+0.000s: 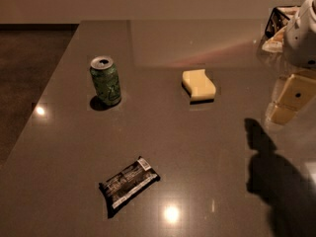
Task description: Move sponge near rxbar chocolate
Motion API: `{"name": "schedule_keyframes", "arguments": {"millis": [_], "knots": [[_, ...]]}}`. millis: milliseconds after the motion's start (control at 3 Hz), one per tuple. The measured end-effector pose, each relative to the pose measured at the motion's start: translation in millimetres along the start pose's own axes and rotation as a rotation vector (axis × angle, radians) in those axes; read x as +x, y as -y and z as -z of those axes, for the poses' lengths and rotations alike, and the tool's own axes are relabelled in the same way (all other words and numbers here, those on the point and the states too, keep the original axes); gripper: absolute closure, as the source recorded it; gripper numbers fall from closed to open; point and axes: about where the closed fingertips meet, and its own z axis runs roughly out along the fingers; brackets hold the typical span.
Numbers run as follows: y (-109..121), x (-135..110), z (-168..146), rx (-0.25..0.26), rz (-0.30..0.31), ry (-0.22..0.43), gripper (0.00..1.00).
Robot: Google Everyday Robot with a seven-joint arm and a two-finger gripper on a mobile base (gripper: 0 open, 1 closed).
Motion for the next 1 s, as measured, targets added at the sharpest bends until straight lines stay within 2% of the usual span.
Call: {"name": "schedule_keyframes", "arguments": {"millis": [333,1000], "knots": [[0.0,0.0,0.0,0.000,0.000,0.000,0.00],[25.8,3.1,-33.3,0.009,-0.109,-0.008,0.00]]}}
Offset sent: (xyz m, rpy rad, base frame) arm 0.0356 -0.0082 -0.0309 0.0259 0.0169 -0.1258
